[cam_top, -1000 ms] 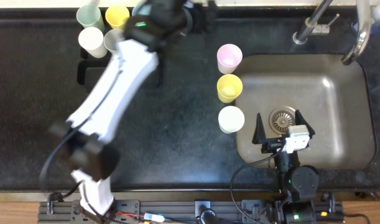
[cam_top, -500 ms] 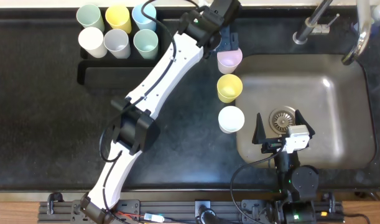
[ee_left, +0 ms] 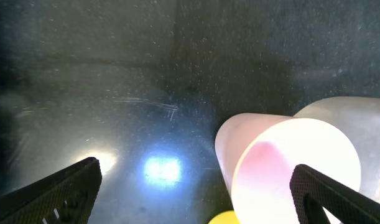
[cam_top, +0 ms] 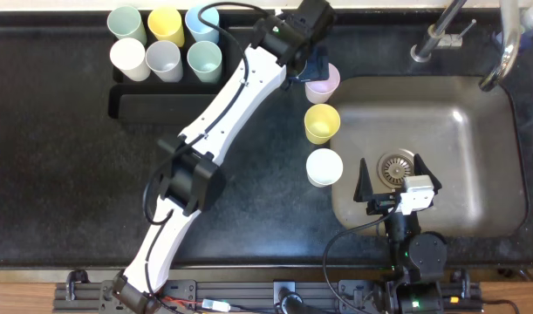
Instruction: Store Cups
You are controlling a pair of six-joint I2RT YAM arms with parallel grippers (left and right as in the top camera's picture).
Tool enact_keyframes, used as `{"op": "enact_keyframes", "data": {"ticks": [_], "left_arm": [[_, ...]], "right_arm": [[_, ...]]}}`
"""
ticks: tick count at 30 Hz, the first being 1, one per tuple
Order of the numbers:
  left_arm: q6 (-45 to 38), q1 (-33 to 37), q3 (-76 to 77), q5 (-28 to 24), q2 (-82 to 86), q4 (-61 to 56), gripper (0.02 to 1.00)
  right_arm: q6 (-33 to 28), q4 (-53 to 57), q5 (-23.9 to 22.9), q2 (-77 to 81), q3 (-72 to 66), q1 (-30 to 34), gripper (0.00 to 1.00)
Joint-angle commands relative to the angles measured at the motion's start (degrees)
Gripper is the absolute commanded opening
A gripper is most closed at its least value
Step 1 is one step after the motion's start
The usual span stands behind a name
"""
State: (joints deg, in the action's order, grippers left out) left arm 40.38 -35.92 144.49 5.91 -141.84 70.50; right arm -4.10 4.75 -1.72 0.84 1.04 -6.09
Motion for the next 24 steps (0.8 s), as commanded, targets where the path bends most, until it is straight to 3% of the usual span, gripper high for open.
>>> {"op": "enact_keyframes", "data": {"ticks": [1,4,6,11,12,17,24], "left_arm": [[0.63,-0.42,1.49,-1.79,-3.19,-0.85,0.993],[0.61,-0.57,1.49,-1.79,-3.65,-1.81,0.812],[0.61,-0.59,1.46,-1.79,-3.82,-1.79,0.529],[0.61,-0.63,1.49,-1.99,-3.91,-1.92,0.075],[0.59,-0.70,1.49,-1.97,-3.89,-2.14,0.034],[0.35,-1.11,1.53,-1.57,-3.02,-3.63,0.034],[-5.92,1.75,1.33,13.09,8.57,0.44,0.034]], "right_arm": [[0.26,-0.35,0.20,-0.59,-0.76,-0.37,0.996],[0.26,-0.35,0.20,-0.59,-0.76,-0.37,0.998],[0.26,-0.35,0.20,-0.59,-0.76,-0.37,0.998],[0.26,-0.35,0.20,-0.59,-0.76,-0.37,0.998],[0.26,-0.35,0.20,-0.59,-0.76,-0.37,0.996],[0.26,-0.35,0.20,-0.59,-0.76,-0.37,0.996],[0.26,-0.35,0.20,-0.59,-0.76,-0.37,0.998]]}}
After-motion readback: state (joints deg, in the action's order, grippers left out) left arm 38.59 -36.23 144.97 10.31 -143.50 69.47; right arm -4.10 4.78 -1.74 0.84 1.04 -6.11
